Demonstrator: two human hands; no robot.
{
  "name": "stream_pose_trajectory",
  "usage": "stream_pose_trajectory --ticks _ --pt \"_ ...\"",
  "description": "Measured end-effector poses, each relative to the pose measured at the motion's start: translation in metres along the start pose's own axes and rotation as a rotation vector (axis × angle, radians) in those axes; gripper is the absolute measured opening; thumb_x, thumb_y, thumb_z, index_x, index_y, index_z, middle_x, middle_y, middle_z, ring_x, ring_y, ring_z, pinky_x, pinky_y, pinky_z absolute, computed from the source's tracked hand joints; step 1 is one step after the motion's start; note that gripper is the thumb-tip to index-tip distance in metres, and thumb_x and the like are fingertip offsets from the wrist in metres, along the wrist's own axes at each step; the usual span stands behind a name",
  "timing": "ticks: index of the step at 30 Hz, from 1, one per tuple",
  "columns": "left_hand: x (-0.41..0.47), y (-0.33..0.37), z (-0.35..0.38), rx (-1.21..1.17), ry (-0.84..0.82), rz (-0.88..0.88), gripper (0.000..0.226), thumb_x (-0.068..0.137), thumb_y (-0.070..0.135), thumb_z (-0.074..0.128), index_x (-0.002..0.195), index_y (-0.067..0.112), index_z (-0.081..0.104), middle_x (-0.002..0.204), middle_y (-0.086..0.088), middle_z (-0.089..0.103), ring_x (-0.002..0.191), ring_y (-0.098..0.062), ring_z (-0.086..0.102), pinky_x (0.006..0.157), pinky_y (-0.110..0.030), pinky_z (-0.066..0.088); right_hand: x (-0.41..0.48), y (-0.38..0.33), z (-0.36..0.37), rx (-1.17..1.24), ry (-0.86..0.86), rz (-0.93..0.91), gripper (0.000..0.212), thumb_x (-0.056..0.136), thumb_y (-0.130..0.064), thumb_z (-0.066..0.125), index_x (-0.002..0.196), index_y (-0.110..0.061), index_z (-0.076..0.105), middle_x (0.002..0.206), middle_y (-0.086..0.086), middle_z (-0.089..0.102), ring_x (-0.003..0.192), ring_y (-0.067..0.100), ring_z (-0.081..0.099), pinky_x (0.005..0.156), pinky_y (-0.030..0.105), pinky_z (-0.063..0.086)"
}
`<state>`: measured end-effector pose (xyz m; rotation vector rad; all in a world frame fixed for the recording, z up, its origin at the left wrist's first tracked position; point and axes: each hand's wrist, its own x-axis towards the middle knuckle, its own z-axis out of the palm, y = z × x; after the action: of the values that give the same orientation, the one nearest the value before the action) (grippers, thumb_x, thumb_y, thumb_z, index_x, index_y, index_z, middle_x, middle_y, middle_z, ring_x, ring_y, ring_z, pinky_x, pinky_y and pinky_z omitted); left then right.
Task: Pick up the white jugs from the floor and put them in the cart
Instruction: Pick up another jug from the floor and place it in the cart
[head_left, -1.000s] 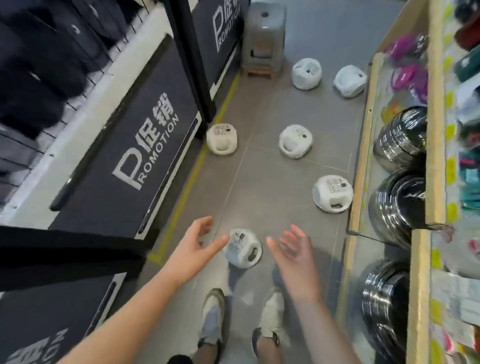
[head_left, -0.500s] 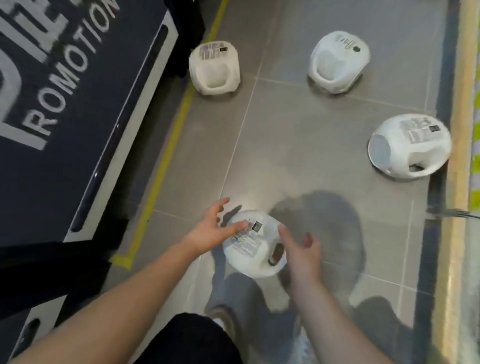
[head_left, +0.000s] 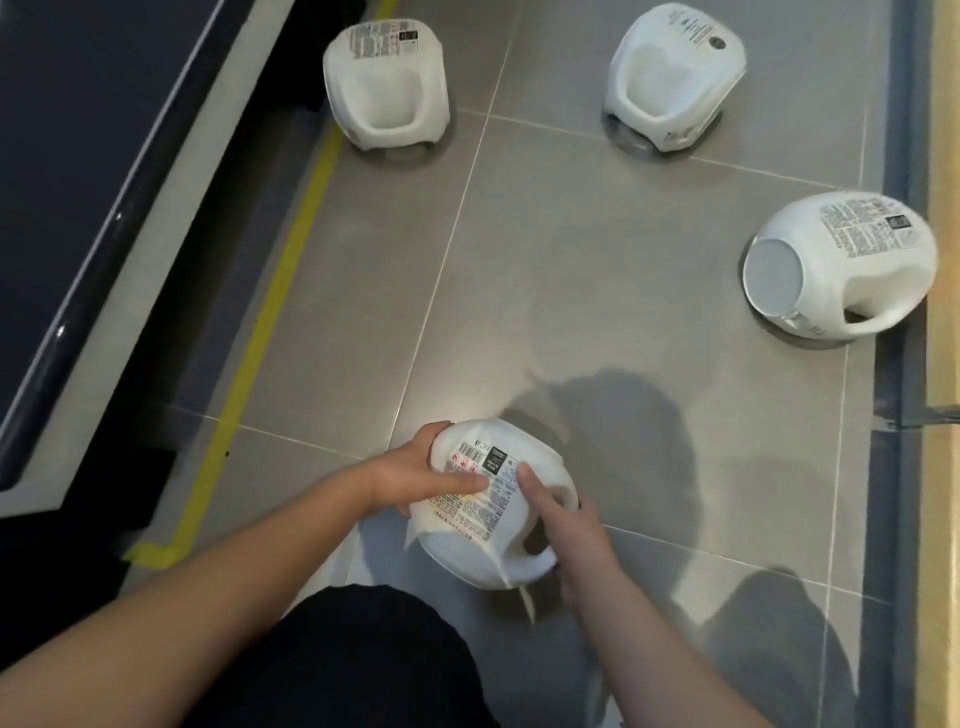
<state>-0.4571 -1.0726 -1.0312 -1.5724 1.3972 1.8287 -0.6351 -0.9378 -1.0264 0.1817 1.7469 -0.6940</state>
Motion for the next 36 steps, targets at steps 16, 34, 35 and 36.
stream_pose_trajectory --ticks 16,34,35,36 --pt "-0.105 0.071 -0.011 -0.302 0.209 0.194 0.097 0.075 0.024 0.094 0.151 0.031 0.035 0.125 0.004 0.068 0.103 -0.014 0.073 0.067 -0.029 0.063 -0.087 -0.103 -0.018 -0.187 -0.059 -0.372 0.088 0.07 -0.042 0.096 0.138 -0.015 0.046 0.128 0.002 0.066 0.11 0.019 0.069 0.096 0.037 0.058" --pt "-0.619 0.326 -0.077 -0.29 0.39 0.763 0.112 0.065 0.019 0.1 0.153 0.036 0.033 0.141 0.003 0.057 0.122 -0.01 0.066 0.097 -0.041 0.06 -0.617 -0.319 -0.107 -0.153 -0.167 -0.99 0.1 0.058 -0.046 0.099 0.139 -0.034 0.041 0.136 -0.014 0.059 0.122 -0.004 0.058 0.093 0.009 0.048" --pt "-0.647 0.335 -0.077 -0.29 0.393 0.786 0.112 0.065 0.018 0.099 0.154 0.034 0.032 0.14 0.004 0.058 0.121 -0.009 0.066 0.096 -0.039 0.061 -0.644 -0.325 -0.11 -0.157 -0.164 -1.017 0.108 0.055 -0.051 0.1 0.142 -0.032 0.041 0.138 -0.012 0.058 0.125 0.001 0.059 0.098 0.015 0.05" --pt "-0.672 0.343 -0.078 -0.289 0.398 0.814 0.112 0.067 0.015 0.098 0.155 0.032 0.03 0.14 0.004 0.057 0.121 -0.009 0.066 0.095 -0.038 0.061 -0.669 -0.331 -0.112 -0.155 -0.159 -1.04 0.116 0.049 -0.06 0.1 0.145 -0.032 0.04 0.139 -0.011 0.058 0.128 0.007 0.059 0.103 0.026 0.052"
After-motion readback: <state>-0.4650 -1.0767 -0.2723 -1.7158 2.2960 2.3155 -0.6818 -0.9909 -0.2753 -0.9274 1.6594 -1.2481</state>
